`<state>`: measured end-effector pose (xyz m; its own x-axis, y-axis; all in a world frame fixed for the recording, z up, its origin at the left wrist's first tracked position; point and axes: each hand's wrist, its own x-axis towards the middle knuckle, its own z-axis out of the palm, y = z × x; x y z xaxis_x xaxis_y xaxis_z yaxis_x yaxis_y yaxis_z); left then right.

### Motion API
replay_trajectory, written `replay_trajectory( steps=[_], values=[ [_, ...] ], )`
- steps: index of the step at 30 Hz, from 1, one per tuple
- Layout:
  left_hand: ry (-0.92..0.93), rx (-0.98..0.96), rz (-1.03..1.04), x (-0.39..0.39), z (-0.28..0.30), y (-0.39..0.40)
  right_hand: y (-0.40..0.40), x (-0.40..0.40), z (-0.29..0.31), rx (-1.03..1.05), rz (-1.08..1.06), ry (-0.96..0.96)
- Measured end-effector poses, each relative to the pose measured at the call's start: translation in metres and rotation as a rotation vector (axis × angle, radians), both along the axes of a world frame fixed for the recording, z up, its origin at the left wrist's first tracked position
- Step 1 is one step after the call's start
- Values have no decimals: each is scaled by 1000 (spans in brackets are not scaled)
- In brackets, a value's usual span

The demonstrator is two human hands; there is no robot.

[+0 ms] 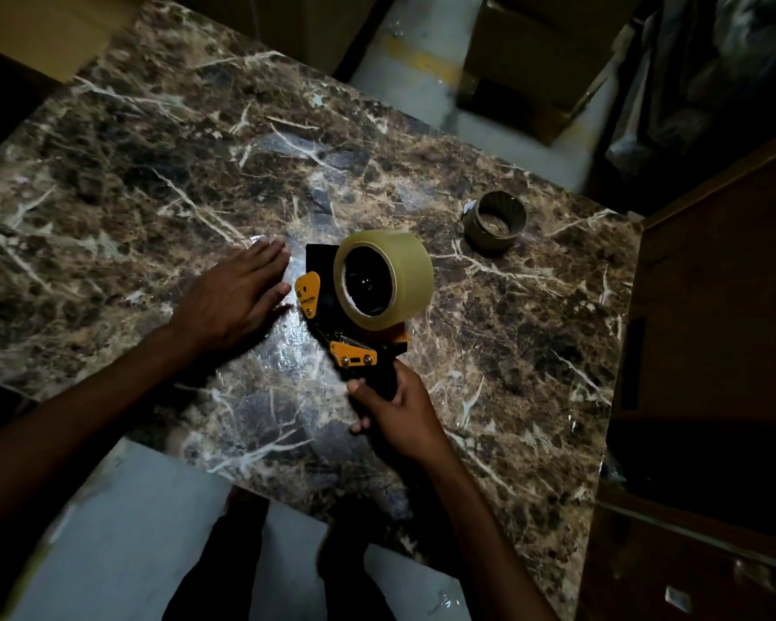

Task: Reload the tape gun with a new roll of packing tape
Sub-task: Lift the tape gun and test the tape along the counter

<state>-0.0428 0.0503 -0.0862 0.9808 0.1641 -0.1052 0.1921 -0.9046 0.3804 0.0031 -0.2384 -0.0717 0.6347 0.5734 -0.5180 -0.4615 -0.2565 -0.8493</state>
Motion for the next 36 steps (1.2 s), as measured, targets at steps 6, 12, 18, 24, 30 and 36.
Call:
replay_trajectory(
  steps=[6, 12, 18, 24, 30, 36],
  values=[
    [116, 24, -130, -4, 5, 18, -2, 3, 3, -49, 23, -18],
    [114, 81, -129, -8, 10, 5, 0, 4, 5, -73, 1, -16],
    [102, 116, -166, -7, 5, 7, 8, 1, 2, -134, 6, -122],
    [118, 118, -205, -9, 5, 11, 10, -5, -3, -186, -23, -180],
    [157, 104, -241, -11, 9, 14, 11, -13, 1, -214, -41, -165],
    [208, 127, -252, -7, 16, 13, -7, -15, 13, -251, -57, -171]
  ],
)
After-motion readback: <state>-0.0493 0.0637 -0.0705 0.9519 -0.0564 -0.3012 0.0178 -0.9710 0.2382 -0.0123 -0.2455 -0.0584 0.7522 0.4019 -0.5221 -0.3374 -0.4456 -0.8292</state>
